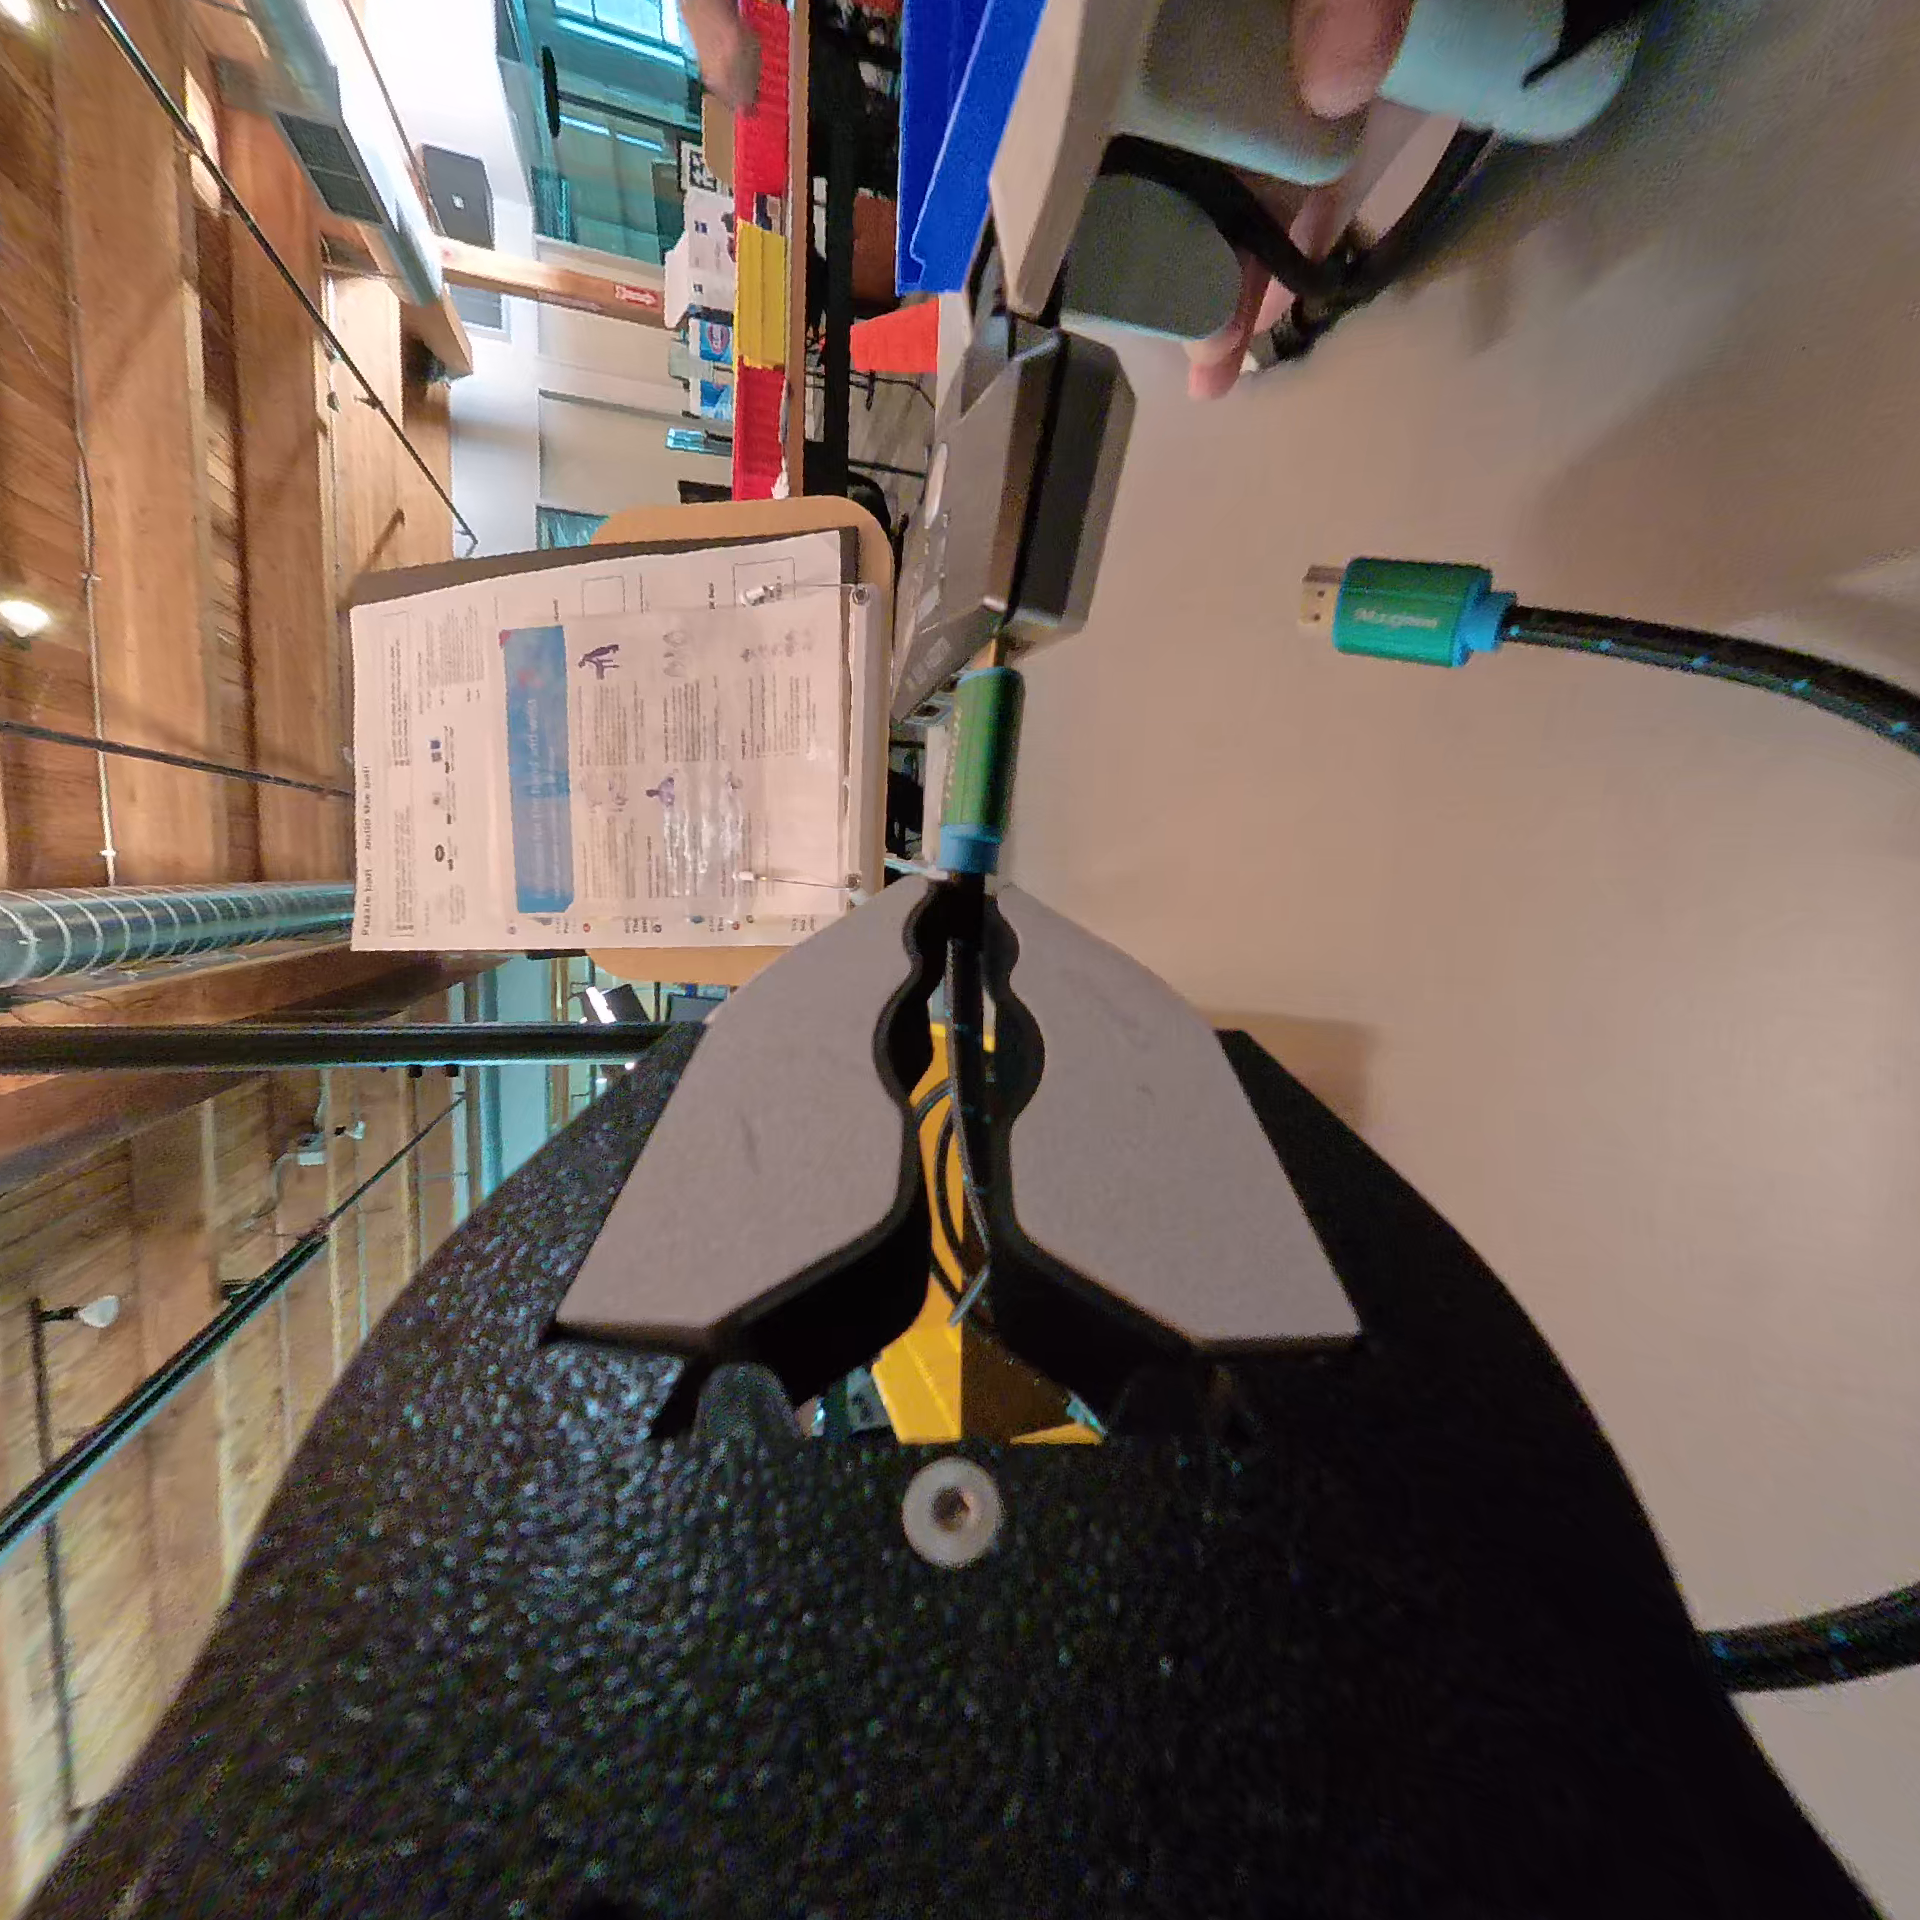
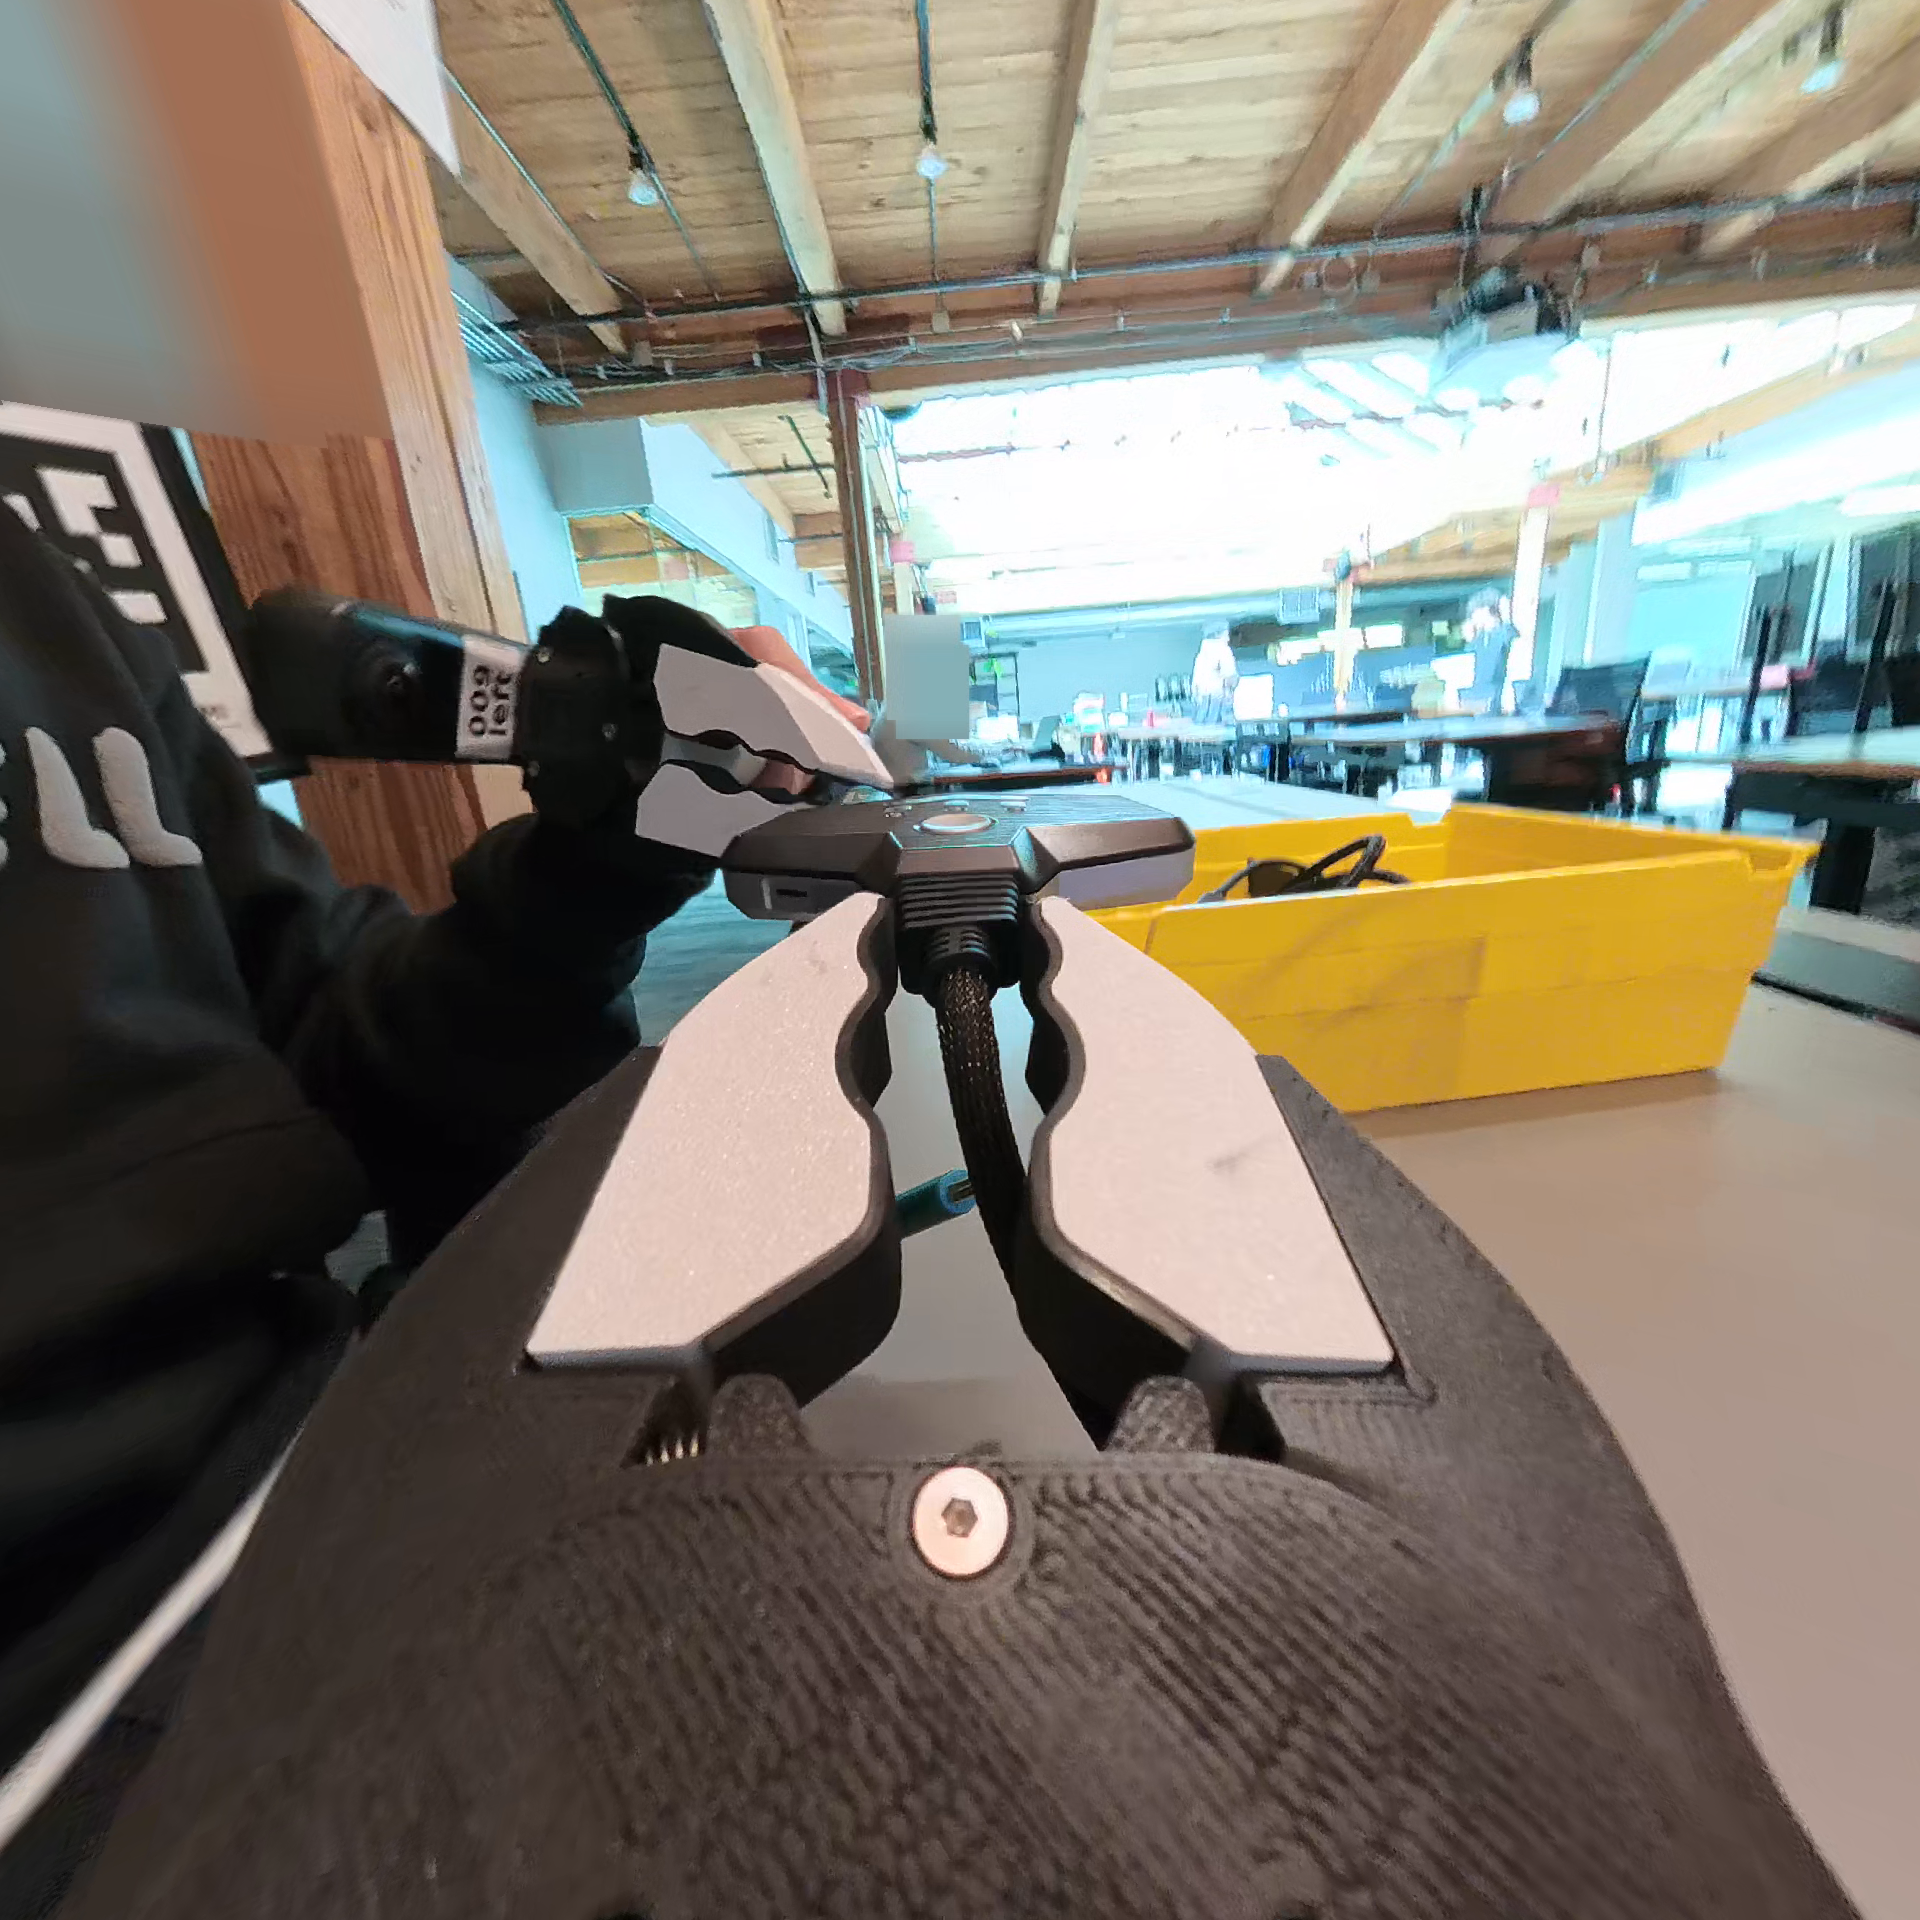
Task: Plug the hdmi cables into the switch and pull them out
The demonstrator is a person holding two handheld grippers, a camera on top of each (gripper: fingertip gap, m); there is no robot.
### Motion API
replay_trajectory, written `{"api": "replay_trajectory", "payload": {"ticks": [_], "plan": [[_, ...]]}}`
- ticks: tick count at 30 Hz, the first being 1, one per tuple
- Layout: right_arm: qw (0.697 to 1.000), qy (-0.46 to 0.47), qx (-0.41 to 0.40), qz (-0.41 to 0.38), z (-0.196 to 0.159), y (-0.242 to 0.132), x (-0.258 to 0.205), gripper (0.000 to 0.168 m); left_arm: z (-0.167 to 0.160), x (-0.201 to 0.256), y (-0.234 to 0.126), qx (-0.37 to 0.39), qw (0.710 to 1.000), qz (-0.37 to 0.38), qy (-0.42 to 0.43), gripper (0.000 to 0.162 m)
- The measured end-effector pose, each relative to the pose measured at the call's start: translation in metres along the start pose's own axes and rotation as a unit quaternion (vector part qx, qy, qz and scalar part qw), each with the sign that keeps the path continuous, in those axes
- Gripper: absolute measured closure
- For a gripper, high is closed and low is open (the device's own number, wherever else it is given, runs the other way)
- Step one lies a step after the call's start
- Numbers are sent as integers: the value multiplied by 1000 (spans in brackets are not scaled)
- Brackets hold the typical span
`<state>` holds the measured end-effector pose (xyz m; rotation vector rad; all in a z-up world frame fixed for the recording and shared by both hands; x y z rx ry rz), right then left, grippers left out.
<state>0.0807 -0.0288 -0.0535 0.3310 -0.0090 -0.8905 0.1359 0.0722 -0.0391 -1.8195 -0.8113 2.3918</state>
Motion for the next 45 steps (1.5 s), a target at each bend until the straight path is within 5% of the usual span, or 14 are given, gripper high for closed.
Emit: {"api": "replay_trajectory", "payload": {"ticks": [5, 9, 12, 20, 23, 30, 34, 45], "plan": [[999, -42, 21, 19, 2, -5, -5, 146, 9, 6, -6, 111, 983, -66, -131, 152], [996, -79, 34, 24, 5, -7, -14, 146, 16, 19, -22, 218, 898, -214, -316, 114], [997, -62, 41, 32, 6, -8, -14, 145, 21, 13, -31, 290, 840, -251, -384, 118], [996, -64, 38, 44, 1, -6, -17, 145, -5, 7, -29, 283, 865, -189, -369, 123], [996, -58, 31, 52, -3, -5, -19, 145, 5, 3, -30, 319, 842, -194, -389, 134], [995, -57, 32, 73, -3, -7, -27, 145, 26, 28, -16, 338, 792, -293, -416, 115], [995, -59, 26, 78, -5, -6, -28, 146, 38, 27, -13, 366, 747, -325, -449, 120], [995, -56, 30, 72, -4, -6, -26, 145, 39, 30, -14, 359, 759, -331, -430, 142]]}}
Point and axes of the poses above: each gripper's, where its closed fingertips meet, y out along the fingers, z out of its top, x = y × z across the jaws, the point moved 1 cm from there along -y, back along the fingers, and after that the axes turned 11 degrees about -z, right-handed, at the moved point
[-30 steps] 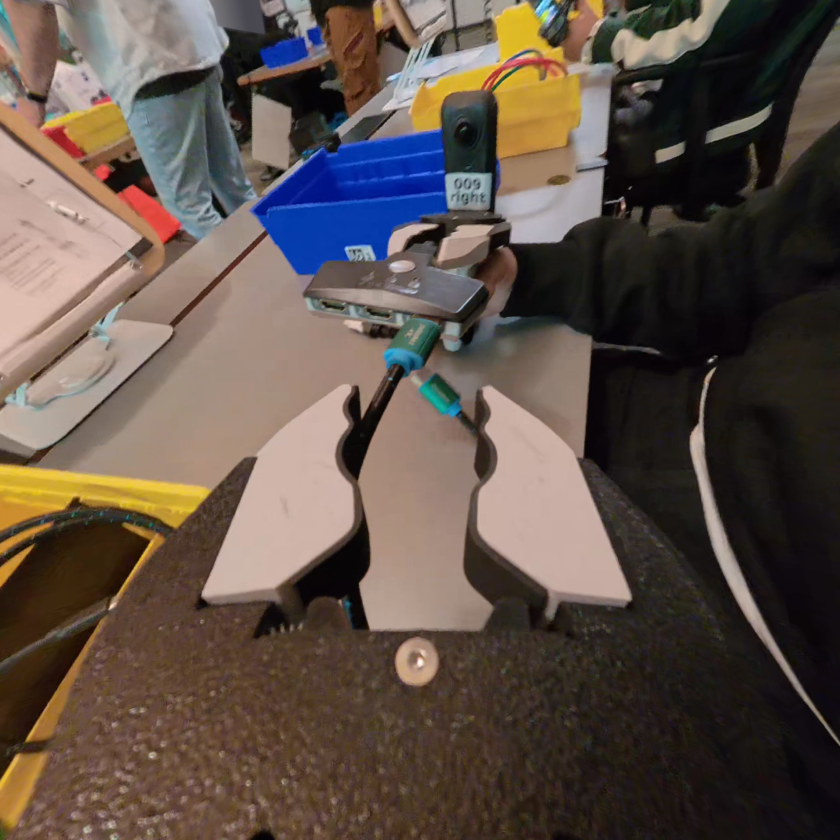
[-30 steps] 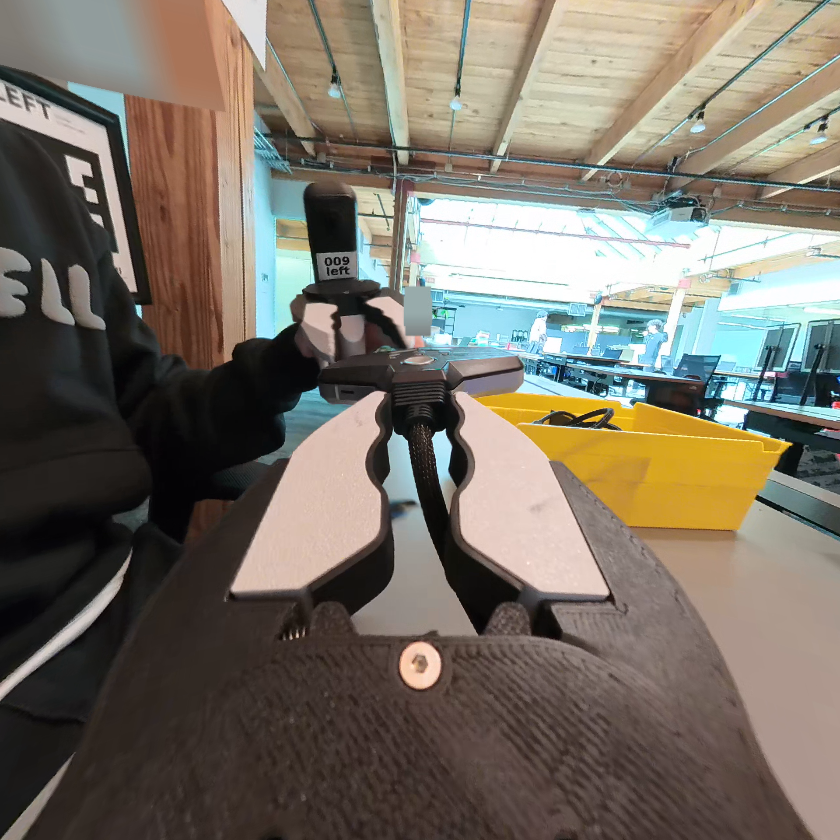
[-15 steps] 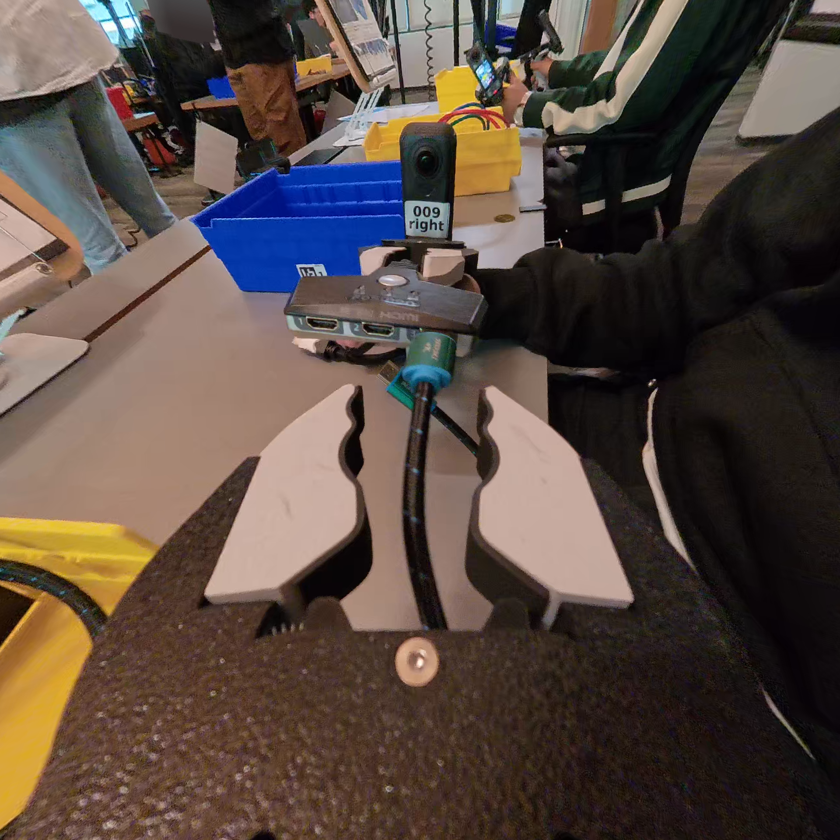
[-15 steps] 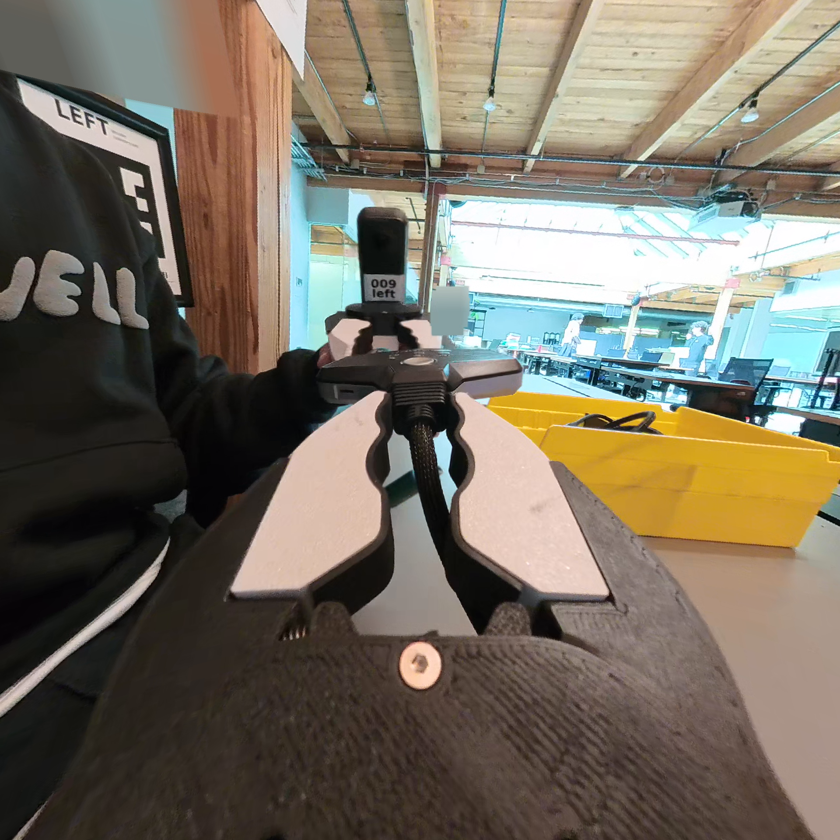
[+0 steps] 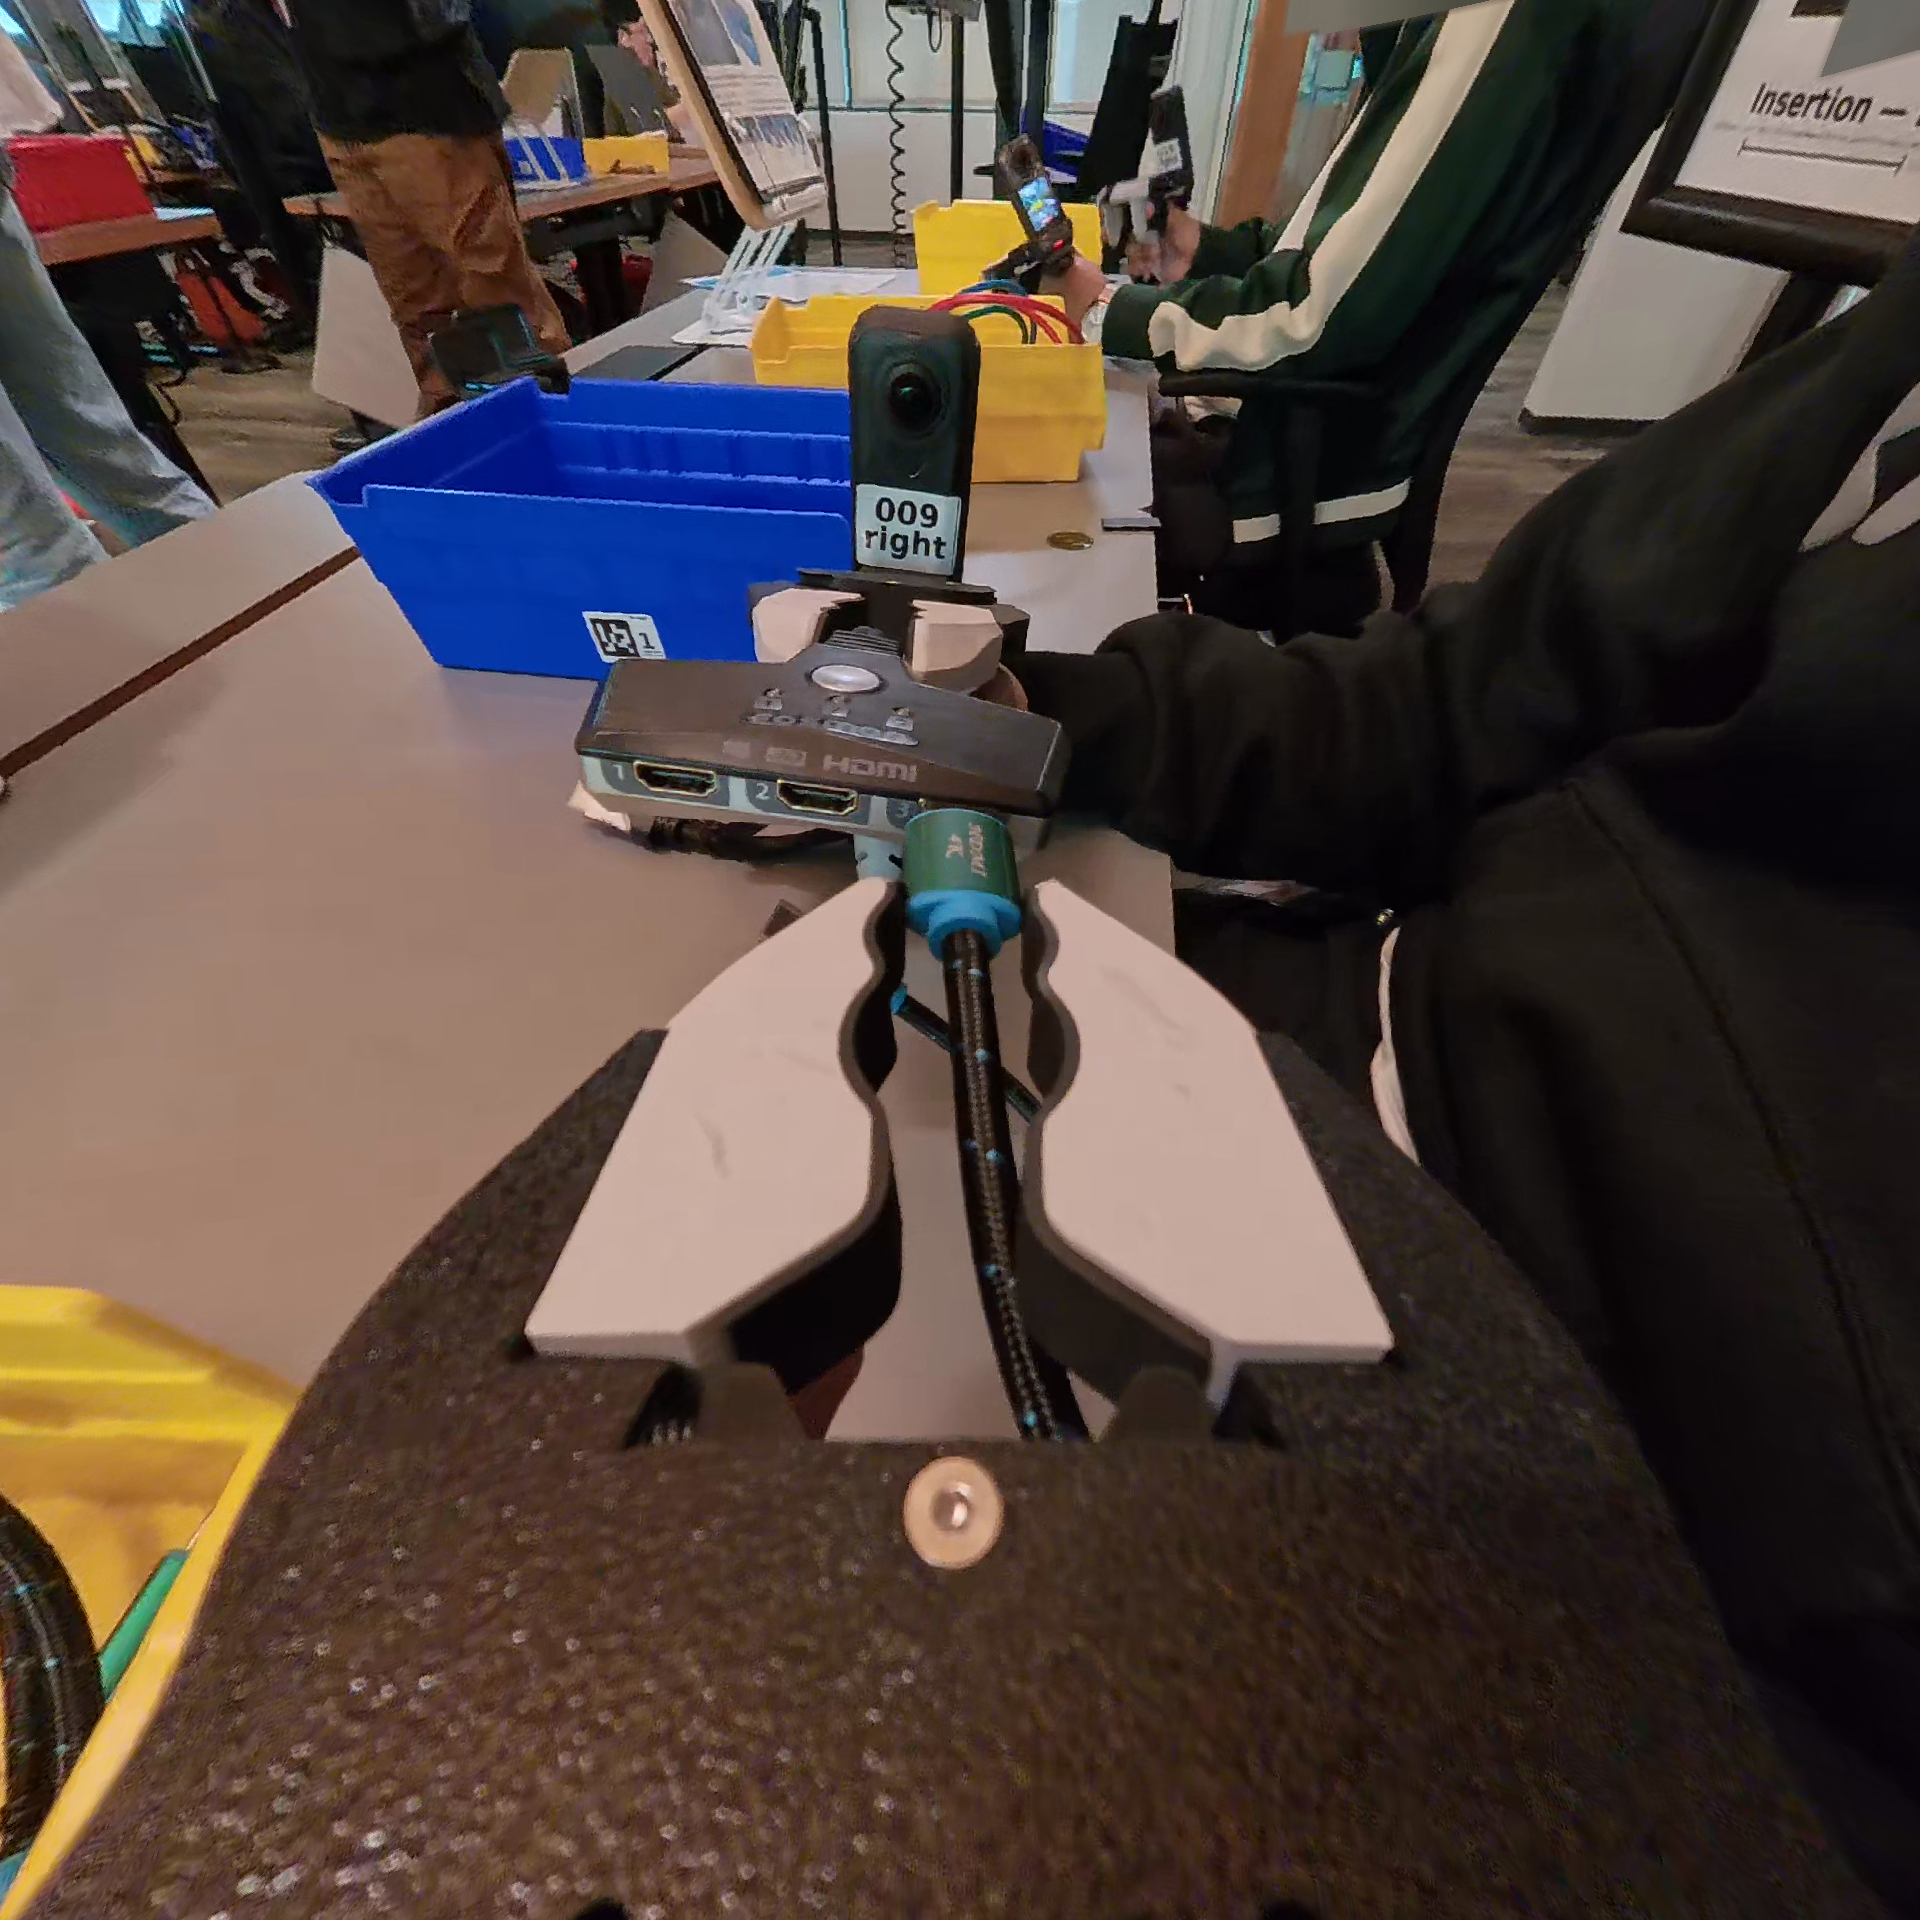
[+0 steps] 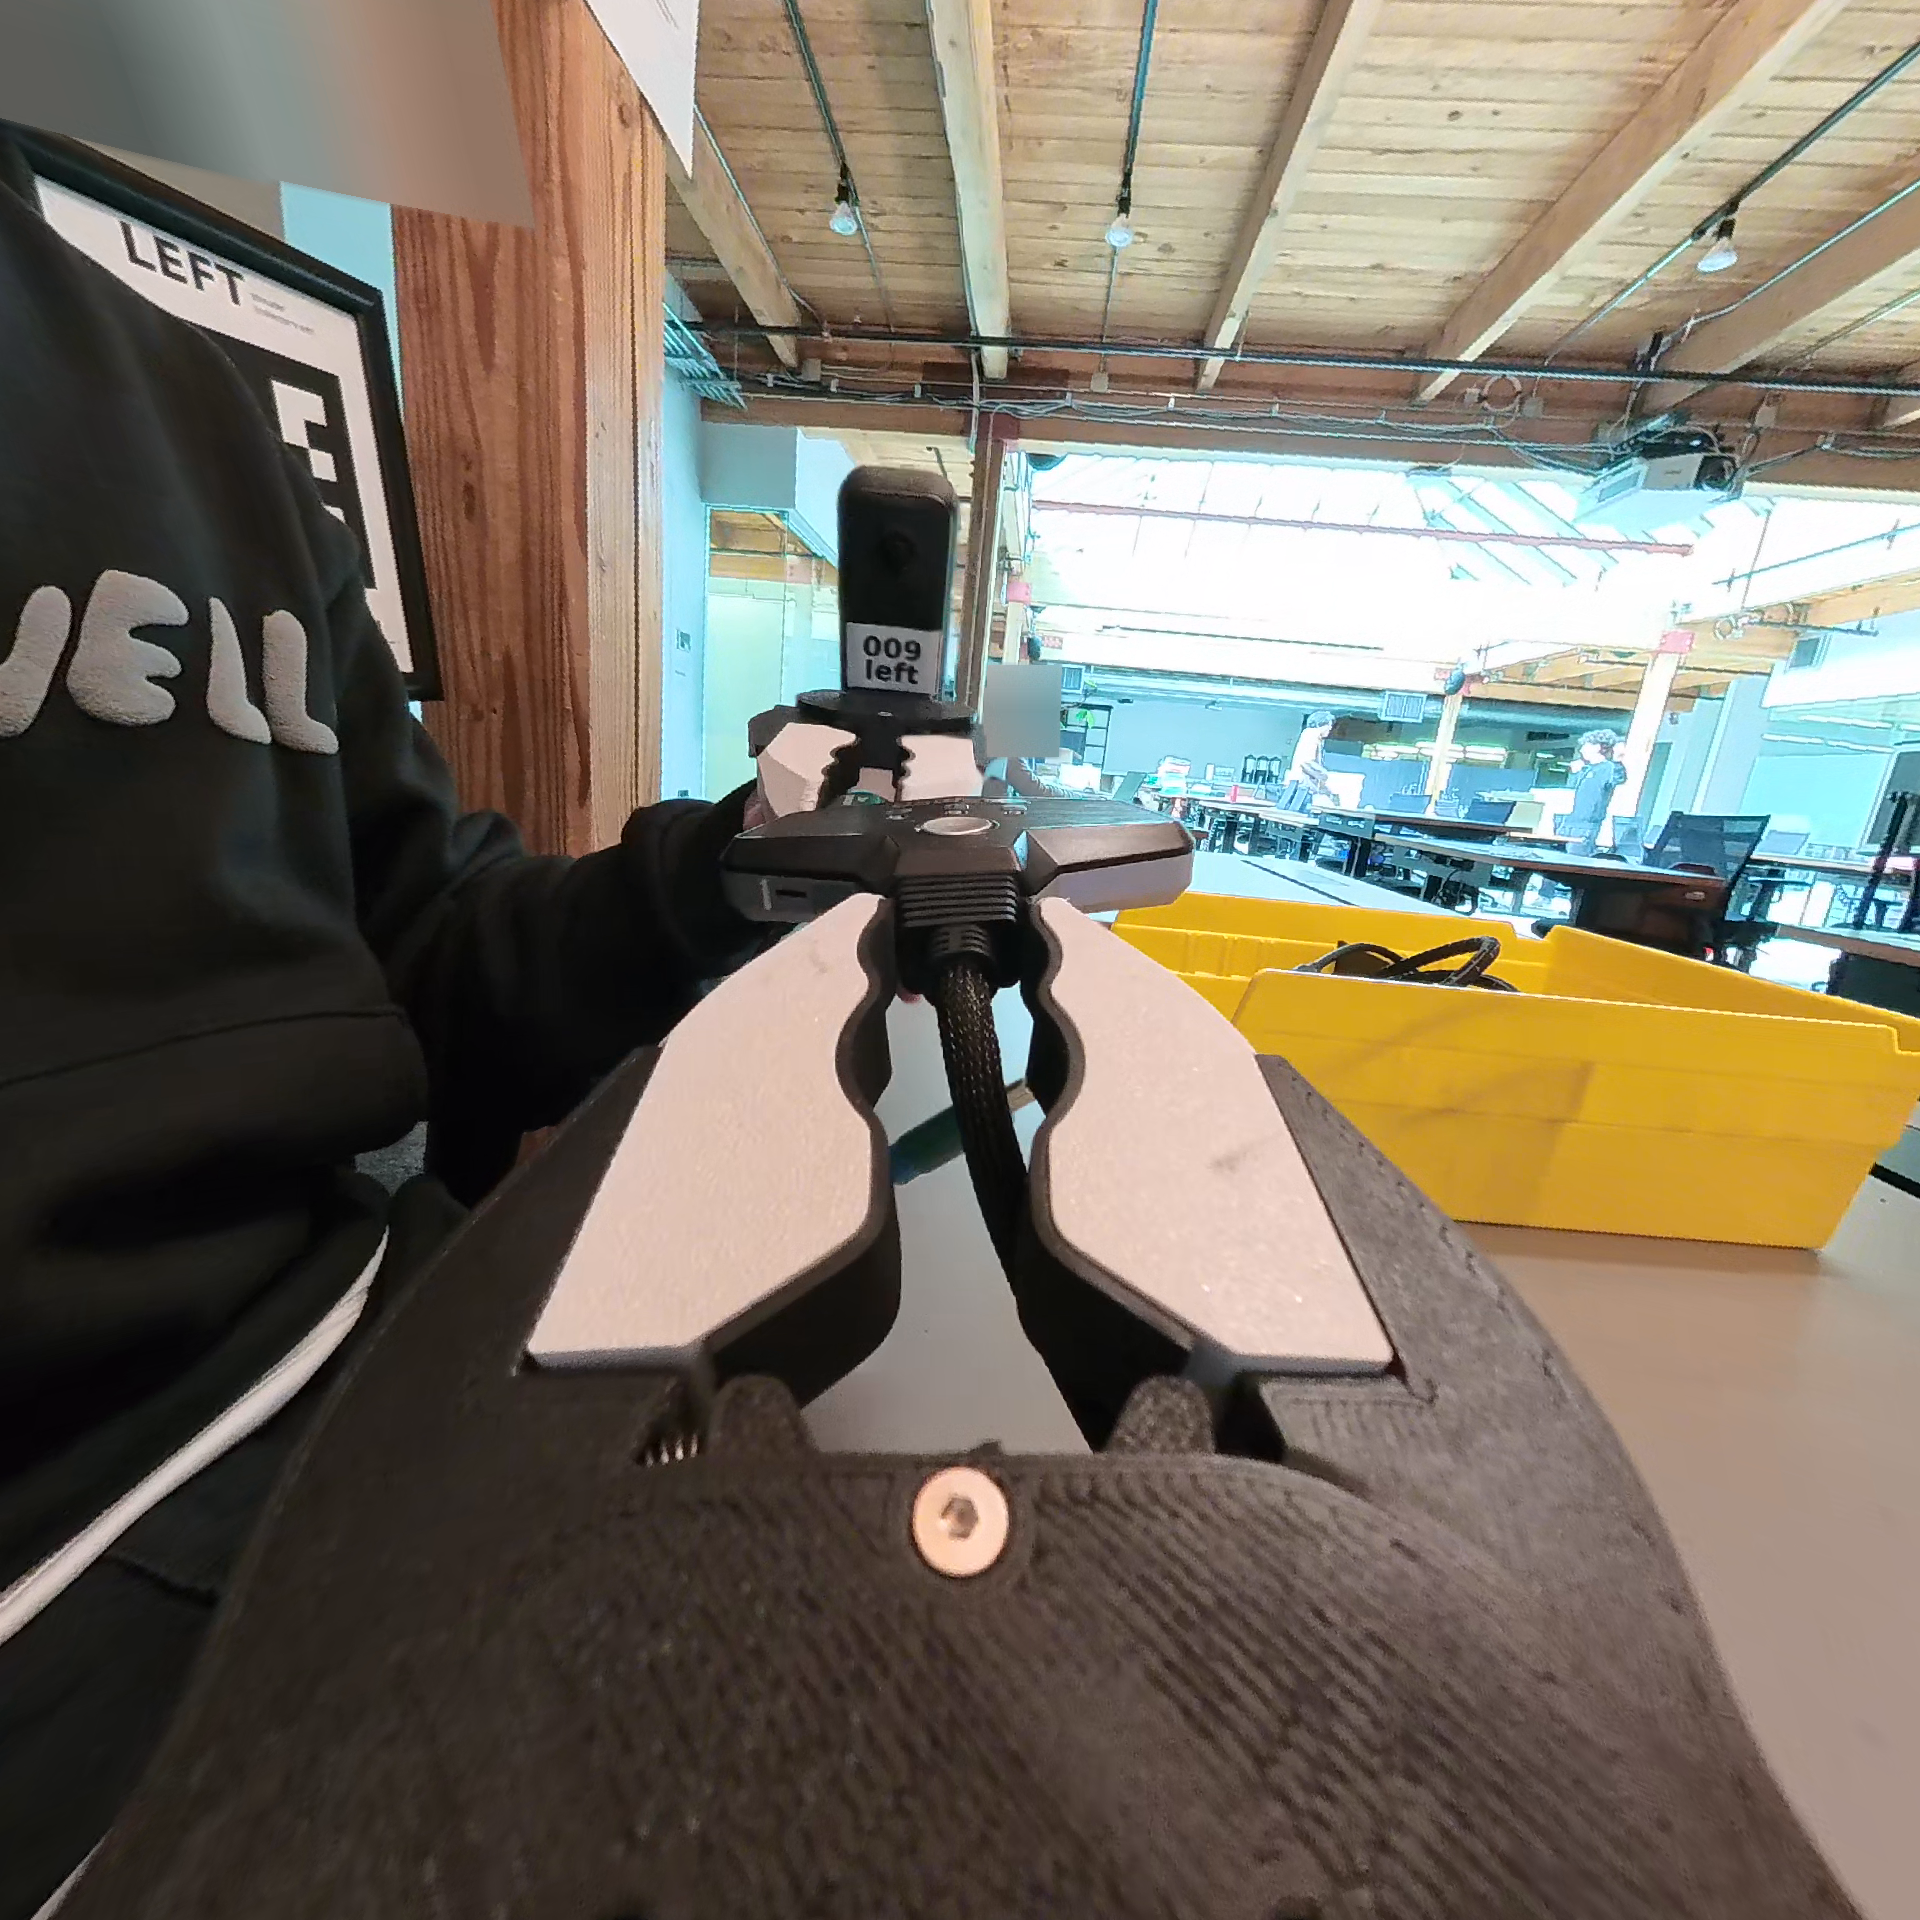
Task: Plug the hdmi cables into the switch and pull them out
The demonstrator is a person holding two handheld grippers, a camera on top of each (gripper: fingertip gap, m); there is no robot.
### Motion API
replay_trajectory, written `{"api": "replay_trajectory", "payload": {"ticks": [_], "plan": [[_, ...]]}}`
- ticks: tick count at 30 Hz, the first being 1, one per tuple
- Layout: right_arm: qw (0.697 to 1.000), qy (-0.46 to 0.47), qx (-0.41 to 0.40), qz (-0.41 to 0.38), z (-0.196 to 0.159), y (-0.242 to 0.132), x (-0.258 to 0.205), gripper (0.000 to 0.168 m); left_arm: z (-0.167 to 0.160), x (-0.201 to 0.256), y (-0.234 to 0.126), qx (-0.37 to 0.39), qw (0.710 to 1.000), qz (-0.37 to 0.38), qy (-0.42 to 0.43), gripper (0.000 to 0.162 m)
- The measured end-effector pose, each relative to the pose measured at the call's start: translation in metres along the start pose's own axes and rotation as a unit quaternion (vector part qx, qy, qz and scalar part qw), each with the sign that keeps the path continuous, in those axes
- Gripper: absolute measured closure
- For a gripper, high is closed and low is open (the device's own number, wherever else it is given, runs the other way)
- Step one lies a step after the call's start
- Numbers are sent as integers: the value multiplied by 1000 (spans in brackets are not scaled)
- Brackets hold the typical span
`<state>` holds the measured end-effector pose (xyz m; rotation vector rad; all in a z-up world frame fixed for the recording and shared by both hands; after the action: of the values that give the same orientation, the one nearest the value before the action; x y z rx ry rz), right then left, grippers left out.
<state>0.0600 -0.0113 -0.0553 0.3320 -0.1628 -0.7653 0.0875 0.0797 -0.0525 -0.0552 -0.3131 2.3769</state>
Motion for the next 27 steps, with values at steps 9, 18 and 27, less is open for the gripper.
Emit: {"api": "replay_trajectory", "payload": {"ticks": [9, 18, 27], "plan": [[1000, -2, 0, -10, 0, 1, 2, 146, 1, -3, -5, -4, 1000, 14, -7, 142], [999, 1, -50, 1, -12, 12, -5, 145, -1, 3, -12, -60, 998, 23, 27, 142], [1000, 9, 6, -23, -1, 7, 1, 145, 0, -5, -7, -25, 999, 22, 7, 142]]}}
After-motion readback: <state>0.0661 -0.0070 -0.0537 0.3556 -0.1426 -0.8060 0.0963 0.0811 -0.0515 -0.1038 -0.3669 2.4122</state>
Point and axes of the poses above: each gripper's, where its closed fingertips meet, y out along the fingers, z out of its top, x = y × z across the jaws, the point moved 1 cm from there along -y, back along the fingers, and after that the axes turned 11 degrees about -z, right-handed, at the moved point
